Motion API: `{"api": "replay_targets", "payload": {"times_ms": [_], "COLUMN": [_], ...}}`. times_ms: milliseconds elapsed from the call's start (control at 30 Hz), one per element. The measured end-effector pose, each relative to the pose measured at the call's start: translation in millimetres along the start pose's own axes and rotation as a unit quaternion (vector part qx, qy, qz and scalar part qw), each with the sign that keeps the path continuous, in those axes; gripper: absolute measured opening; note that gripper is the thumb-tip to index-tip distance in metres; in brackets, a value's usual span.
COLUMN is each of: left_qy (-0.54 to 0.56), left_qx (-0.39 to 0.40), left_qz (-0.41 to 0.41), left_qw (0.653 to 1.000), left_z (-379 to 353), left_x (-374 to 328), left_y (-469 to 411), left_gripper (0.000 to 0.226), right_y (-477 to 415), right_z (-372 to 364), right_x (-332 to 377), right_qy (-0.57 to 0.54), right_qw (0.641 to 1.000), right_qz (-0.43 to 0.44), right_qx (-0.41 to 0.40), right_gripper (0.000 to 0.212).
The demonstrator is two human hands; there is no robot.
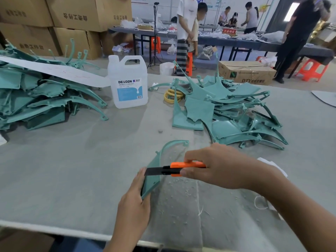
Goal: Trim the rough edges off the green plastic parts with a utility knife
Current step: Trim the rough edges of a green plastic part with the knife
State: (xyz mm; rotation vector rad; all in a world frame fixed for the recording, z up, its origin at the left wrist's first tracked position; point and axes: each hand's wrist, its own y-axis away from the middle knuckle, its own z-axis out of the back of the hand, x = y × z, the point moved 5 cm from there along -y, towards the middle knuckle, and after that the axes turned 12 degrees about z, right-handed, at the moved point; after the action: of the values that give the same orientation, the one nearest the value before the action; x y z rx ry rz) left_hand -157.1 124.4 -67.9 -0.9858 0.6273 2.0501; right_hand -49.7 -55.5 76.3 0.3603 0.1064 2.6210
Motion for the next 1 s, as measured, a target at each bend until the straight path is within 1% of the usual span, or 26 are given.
{"api": "replay_targets", "payload": {"times_ms": [100,233,400,533,600,767,867,1000], "left_qy": [-0.003,-0.008,-0.006,-0.012,-0.008,-0.007,0.002,0.0], "left_qx": [-0.008,-0.001,0.001,0.003,0.001,0.006,0.008,0.008], "left_qz": [-0.001,-0.004,-0.011,-0.027,-0.028,-0.025,-0.023,-0.036], "left_qw": [1.0,1.0,1.0,1.0,1.0,1.0,1.0,0.999], "left_z": [0.4,-1.0,-2.3,-3.3,-2.1,-1.1,-0.8,-2.0], "left_x": [-2.0,-0.8,1.6,1.8,2.9,3.9,4.4,3.9], "left_y": [1.6,1.8,-0.2,-0.6,-1.4,-2.2,-2.5,-2.4], "left_gripper": [0.061,0.063,0.062,0.062,0.061,0.062,0.064,0.065], "right_y": [-5.1,-29.8,-64.2,-73.7,-76.6,-69.9,-52.7,-20.8], "right_z": [1.3,6.4,-11.1,-36.1,-38.9,-45.0,-61.1,-79.7], "right_x": [-4.5,-36.0,-103.3,-144.2,-152.6,-155.3,-149.7,-131.9], "right_qy": [0.036,0.078,0.052,0.084,0.099,0.076,0.04,-0.03], "right_qw": [0.999,0.996,0.989,0.965,0.955,0.953,0.952,0.941], "right_qz": [-0.006,-0.042,-0.136,-0.249,-0.28,-0.292,-0.295,-0.303], "right_qx": [0.027,0.015,-0.013,-0.019,-0.023,-0.033,-0.073,-0.148], "right_gripper": [0.038,0.037,0.039,0.035,0.034,0.038,0.04,0.04]}}
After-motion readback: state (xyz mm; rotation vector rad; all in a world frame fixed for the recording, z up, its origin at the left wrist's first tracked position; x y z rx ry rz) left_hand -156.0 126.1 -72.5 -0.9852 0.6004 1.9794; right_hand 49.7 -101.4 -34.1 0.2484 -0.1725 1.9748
